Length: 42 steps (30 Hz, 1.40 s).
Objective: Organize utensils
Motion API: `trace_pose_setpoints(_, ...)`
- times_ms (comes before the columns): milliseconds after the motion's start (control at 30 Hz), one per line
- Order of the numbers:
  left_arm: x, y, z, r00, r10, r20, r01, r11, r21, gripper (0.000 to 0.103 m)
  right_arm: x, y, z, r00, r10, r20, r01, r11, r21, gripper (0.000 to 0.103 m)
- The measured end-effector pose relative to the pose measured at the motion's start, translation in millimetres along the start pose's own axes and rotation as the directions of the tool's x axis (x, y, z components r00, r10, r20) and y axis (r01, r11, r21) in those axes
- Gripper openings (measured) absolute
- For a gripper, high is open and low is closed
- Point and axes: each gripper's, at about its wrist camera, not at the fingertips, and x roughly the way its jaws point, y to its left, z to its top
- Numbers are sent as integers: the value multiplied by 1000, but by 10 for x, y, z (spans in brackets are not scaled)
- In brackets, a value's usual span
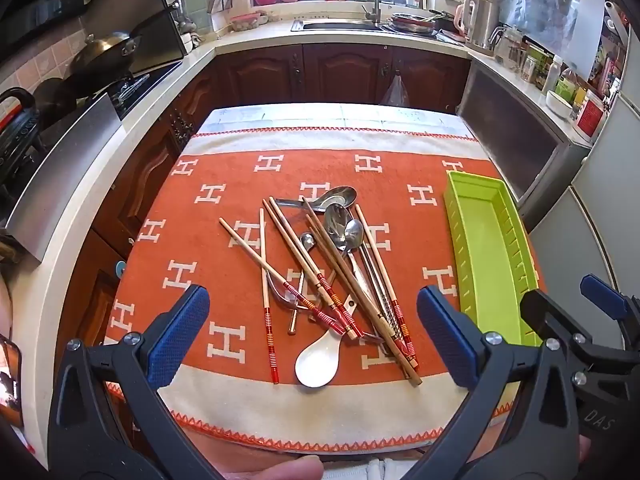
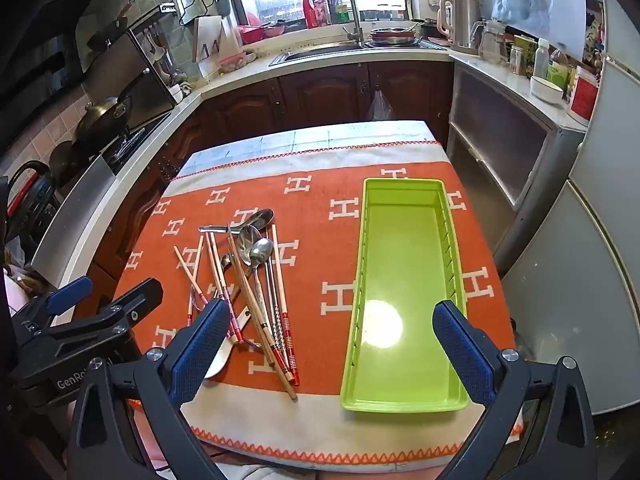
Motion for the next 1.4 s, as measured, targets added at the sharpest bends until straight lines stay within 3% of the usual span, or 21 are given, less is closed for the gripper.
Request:
trace_pose_setpoints(233, 65, -64, -37, 1000, 22, -3, -22, 1000, 2, 103, 60, 30, -29, 1000, 6, -7, -6, 1000, -5, 103)
trace_pose_setpoints(1400, 66, 73, -30, 999, -18, -37, 17, 1000, -27, 98, 108, 133, -57, 1000, 7, -22, -8, 1000, -31, 103)
